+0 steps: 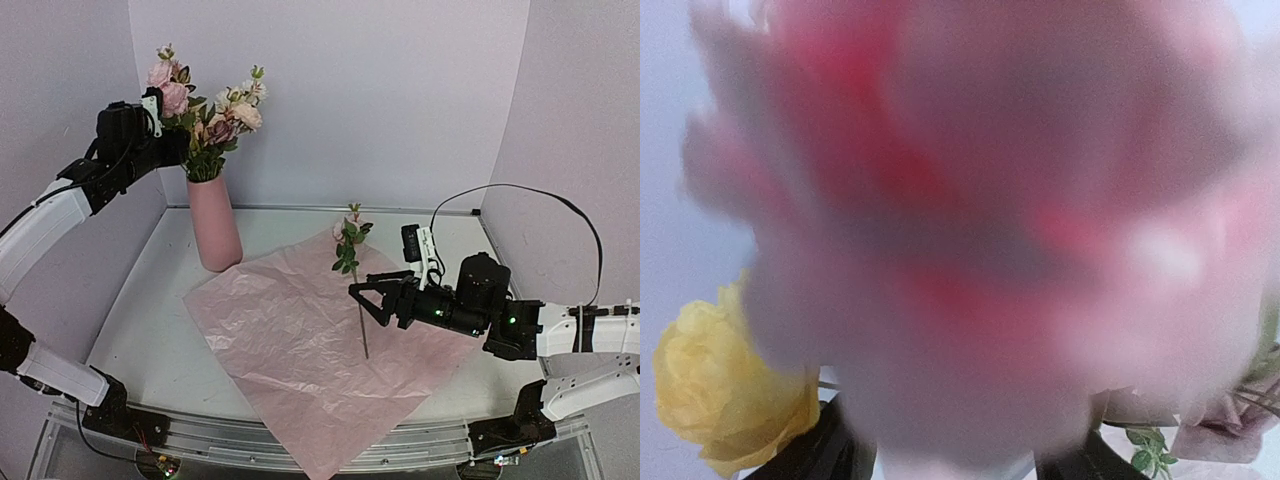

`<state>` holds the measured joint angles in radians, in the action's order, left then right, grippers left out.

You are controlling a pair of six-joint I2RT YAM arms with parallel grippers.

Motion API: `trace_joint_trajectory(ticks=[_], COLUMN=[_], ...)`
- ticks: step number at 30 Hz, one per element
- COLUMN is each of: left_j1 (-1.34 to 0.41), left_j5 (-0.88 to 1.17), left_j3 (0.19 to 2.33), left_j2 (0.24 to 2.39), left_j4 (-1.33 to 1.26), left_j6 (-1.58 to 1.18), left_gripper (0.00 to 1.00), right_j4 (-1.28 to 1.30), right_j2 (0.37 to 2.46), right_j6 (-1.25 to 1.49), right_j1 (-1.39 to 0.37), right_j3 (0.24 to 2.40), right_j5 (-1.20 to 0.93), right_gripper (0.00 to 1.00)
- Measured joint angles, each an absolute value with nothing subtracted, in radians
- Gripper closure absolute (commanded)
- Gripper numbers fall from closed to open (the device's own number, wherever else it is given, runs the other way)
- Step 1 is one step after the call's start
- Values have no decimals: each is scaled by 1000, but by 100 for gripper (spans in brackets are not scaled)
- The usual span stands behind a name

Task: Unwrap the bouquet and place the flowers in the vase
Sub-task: Insert the fake flower into the vase.

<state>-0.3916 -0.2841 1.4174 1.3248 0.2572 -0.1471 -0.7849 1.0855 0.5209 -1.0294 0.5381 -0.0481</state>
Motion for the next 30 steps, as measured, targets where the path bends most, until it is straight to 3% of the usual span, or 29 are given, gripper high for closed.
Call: trace_joint_trajectory(ticks=[15, 30], left_j1=[-392, -392], left_j5=[-246, -236], left_j3=[1501, 1554], left_j2=[1209, 1267], left_j4=[363, 367], left_j6=[-171, -181], left_gripper=[34, 33], right_j4=[-786, -793], right_j2=[1085, 1085], right_j6=[529, 540], right_j1=[-1029, -1029], right_j3=[538, 538], right_j5=[-64, -67], right_gripper=[23, 23])
